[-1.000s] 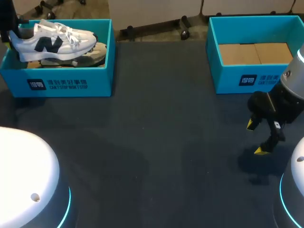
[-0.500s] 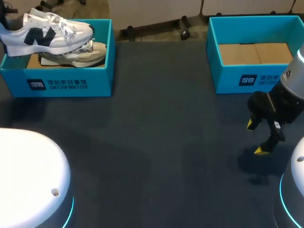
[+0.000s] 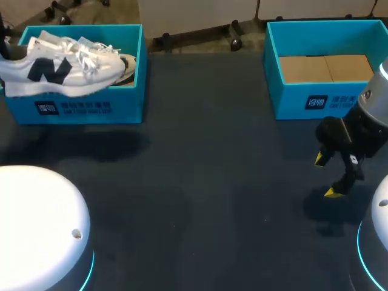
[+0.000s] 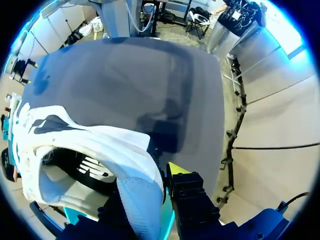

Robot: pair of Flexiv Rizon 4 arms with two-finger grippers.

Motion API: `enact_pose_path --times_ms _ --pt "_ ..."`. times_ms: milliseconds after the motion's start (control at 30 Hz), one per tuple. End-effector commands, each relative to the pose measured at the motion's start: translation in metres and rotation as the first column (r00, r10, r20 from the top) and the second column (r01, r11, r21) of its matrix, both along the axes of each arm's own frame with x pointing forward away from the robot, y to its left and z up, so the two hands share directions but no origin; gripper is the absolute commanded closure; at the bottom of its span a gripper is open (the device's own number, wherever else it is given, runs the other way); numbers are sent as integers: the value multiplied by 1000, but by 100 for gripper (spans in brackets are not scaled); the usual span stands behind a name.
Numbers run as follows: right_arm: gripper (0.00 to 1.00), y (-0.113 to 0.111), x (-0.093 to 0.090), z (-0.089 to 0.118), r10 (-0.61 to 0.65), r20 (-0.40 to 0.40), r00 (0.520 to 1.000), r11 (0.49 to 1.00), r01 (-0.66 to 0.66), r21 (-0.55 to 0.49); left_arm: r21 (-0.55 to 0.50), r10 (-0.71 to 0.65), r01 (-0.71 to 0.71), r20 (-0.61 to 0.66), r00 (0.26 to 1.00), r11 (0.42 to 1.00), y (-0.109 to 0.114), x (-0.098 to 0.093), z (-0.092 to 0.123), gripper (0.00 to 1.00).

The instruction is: Take the shoe out of the shoebox, open the shoe tongue, remove and reinsert the insole, then place the shoe into the shoebox

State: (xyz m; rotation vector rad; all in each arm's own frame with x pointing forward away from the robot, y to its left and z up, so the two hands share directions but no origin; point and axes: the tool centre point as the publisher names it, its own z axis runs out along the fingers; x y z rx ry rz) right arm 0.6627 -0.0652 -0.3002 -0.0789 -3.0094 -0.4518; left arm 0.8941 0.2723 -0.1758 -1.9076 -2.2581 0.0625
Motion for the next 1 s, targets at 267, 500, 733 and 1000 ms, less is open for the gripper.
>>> enact_pose_path --times_ms 267,500,733,1000 --pt "0 0 -1 -1 0 1 1000 1000 0 0 17 -15 12 128 992 1000 -2 -26 5 100" --pt "0 0 -1 -1 0 1 1000 1000 0 0 18 -4 1 128 992 1000 -18 -45 -3 100" --pt "0 0 -1 -1 0 1 1000 1000 0 0 62 25 -33 137 990 998 -55 -89 -22 100" --pt "0 0 -1 -1 0 1 1000 1000 0 0 81 44 -58 166 985 995 -96 -123 -42 100"
